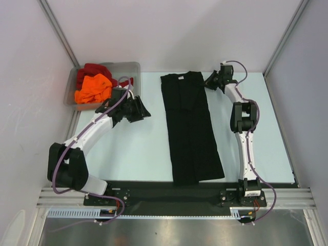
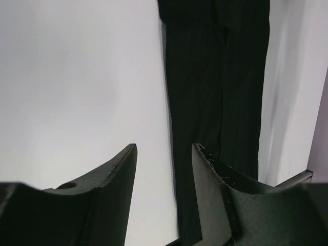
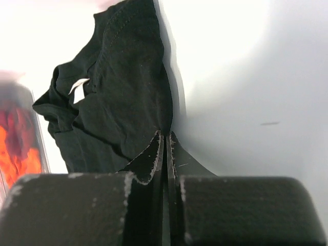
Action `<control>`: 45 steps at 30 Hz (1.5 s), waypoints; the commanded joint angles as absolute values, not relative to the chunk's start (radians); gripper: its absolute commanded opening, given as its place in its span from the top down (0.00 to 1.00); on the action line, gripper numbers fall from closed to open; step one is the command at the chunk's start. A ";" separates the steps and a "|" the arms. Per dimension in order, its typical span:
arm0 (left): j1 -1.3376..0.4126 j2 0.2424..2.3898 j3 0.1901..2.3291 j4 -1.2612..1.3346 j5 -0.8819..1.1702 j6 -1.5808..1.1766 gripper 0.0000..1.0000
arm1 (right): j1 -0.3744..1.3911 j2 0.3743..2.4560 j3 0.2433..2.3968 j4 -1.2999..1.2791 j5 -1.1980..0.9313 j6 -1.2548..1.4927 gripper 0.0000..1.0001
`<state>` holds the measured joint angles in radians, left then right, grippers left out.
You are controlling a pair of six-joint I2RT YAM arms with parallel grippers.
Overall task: Fold and stack the t-shirts
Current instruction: Fold the tshirt
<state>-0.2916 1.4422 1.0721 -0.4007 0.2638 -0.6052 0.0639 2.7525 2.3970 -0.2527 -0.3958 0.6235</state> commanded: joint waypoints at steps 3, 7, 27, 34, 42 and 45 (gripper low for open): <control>-0.340 1.482 1.146 -0.367 0.241 -0.634 0.48 | -0.018 2.772 2.378 -0.268 -0.331 0.643 0.99; -0.388 1.523 1.187 -0.383 0.232 -0.635 0.46 | -0.021 2.769 2.404 -0.339 -0.371 0.614 0.71; -0.686 1.168 0.553 -0.088 0.388 -0.964 0.39 | -0.019 1.555 1.236 -0.844 -0.270 0.392 0.31; -0.793 1.163 0.437 0.026 0.406 -1.060 0.40 | 0.139 1.106 0.816 -0.933 -0.334 0.537 0.30; -0.929 1.158 0.370 0.032 0.310 -1.222 0.45 | 0.210 0.864 0.635 -1.012 -0.301 0.617 0.34; -0.977 1.186 0.362 0.078 0.263 -1.258 0.46 | 0.213 0.853 0.582 -1.013 -0.267 0.601 0.34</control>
